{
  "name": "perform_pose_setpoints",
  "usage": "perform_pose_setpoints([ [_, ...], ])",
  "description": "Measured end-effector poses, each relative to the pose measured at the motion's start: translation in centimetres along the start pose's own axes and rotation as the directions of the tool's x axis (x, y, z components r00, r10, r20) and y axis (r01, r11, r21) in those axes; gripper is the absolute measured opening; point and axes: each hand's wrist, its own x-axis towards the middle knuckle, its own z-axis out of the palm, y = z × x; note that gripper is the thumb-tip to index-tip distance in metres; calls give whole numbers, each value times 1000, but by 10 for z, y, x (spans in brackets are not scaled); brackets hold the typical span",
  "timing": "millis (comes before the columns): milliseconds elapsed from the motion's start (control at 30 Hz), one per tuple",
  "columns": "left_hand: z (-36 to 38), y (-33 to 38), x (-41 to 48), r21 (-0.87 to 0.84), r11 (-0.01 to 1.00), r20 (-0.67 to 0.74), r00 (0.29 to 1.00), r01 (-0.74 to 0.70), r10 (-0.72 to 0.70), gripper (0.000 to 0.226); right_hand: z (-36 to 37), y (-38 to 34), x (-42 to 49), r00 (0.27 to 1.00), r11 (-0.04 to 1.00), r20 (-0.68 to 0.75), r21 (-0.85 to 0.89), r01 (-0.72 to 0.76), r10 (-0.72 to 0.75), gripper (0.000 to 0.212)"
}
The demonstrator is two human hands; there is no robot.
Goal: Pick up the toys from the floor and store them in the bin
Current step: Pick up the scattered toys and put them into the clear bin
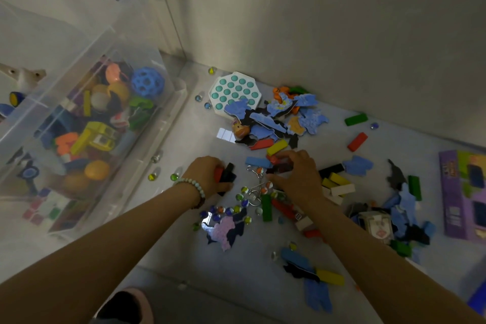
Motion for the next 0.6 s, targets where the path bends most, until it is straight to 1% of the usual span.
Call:
perform_pose_setpoints([
  [67,-4,0,0,-62,998,-8,1000,21,-22,46,0,-1,-1,1000,997,-12,75,0,1,32],
  [100,-5,0,0,-97,995,-10,999,32,-33,44,0,-2,-2,1000,994,-18,112,2,0,29],
  [200,-7,2,0,-227,973,-4,999,50,-52,39,1,-3,-5,999,986,-50,168,11,-3,28],
  [300,-4,5,2,-346,937,5,998,55,-57,37,0,-5,-2,997,982,-76,188,-19,33,30],
  [467,1,11,7,-580,806,83,993,114,-81,36,-1,-4,4,992,965,-43,242,-105,118,34],
  [600,5,20,10,-689,706,137,986,163,-95,40,-2,-3,8,980,932,-38,318,-171,193,30],
])
